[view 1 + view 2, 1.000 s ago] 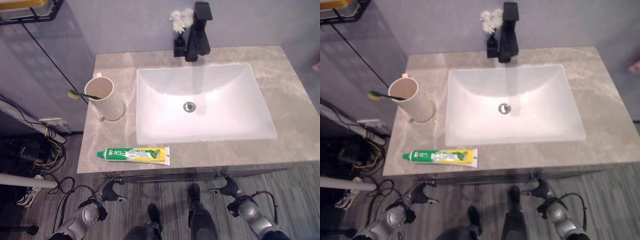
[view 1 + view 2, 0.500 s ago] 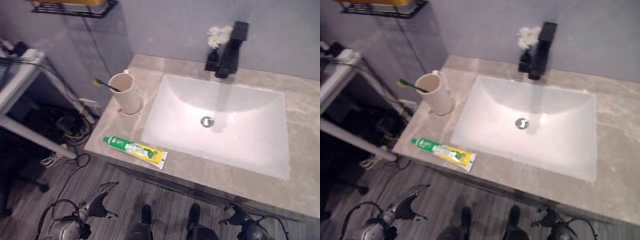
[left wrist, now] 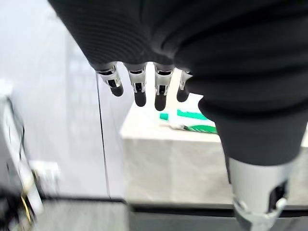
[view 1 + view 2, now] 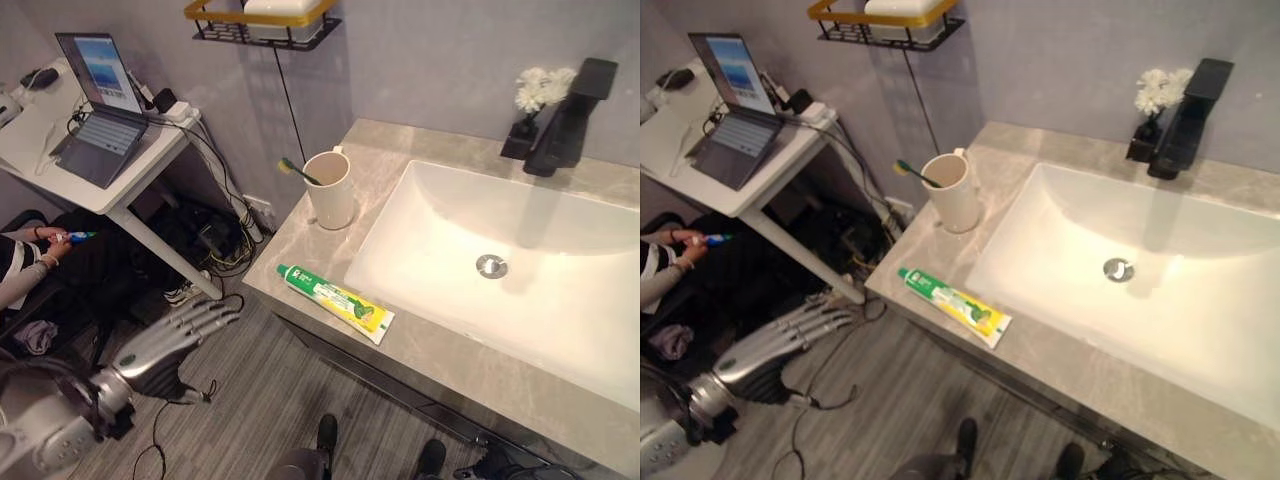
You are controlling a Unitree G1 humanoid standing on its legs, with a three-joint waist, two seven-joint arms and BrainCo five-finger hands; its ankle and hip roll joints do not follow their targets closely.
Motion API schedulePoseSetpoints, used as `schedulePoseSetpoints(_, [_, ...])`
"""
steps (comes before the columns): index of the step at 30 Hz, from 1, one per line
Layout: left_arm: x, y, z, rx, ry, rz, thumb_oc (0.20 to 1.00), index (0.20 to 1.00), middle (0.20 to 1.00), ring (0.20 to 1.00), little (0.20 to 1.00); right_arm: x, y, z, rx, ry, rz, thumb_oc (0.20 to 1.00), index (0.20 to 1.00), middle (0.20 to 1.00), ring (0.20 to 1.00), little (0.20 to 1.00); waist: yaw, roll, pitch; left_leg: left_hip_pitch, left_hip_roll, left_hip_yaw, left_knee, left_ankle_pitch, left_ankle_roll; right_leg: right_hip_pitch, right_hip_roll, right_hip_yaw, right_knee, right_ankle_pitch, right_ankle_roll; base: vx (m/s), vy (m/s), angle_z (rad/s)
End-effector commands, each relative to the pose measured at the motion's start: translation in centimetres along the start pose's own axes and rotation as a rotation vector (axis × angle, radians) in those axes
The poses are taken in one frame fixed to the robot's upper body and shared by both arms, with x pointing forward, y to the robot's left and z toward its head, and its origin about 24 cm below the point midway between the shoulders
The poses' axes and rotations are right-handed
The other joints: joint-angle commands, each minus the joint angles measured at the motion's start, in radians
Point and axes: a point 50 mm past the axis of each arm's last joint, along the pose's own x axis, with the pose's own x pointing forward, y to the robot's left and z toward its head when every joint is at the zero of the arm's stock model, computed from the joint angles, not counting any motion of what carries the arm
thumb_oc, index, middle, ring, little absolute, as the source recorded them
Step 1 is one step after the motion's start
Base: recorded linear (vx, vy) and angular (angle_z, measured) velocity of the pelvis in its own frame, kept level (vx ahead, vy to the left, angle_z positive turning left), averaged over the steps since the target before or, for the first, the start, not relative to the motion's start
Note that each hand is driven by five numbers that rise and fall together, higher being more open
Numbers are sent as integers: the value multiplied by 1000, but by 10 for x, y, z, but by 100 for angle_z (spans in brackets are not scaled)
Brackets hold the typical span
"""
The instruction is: Put brush and paste in cup on sink, flatten towel.
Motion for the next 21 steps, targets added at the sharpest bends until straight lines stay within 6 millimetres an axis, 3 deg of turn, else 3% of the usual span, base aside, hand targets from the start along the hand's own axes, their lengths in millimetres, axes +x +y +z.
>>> schedulePoseSetpoints(1, [9,39,-13,107,12,201,1000,1000,1000,1000,1000,15,-42,56,17,-183,-103,1000,1000,1000,1000,1000,-36,-42,36,14,-44,77,10,3,-16,38,-71,112,44,-2,74,-3,82,-7])
schedulePoseSetpoints(6, [10,57,-18,155,27,238,1000,1000,1000,1000,1000,10,-41,57,36,-221,-82,1000,1000,1000,1000,1000,-56,-58,47,-3,-45,117,10,-2,-12,-5,-81,156,40,24,81,-18,76,-29])
schedulePoseSetpoints(11, [15,71,-23,219,19,213,1000,1000,1000,1000,1000,9,-38,44,21,-172,-74,1000,1000,1000,1000,1000,-95,-74,68,-31,-43,162,10,-4,-18,-55,-85,193,20,59,88,-26,49,-19])
schedulePoseSetpoints(21, [15,65,-24,138,30,203,1000,1000,1000,1000,1000,8,-36,27,44,-104,-89,1000,1000,1000,1000,1000,-109,-107,62,-45,-32,202,10,-8,-21,-96,-87,230,6,86,98,5,19,-21])
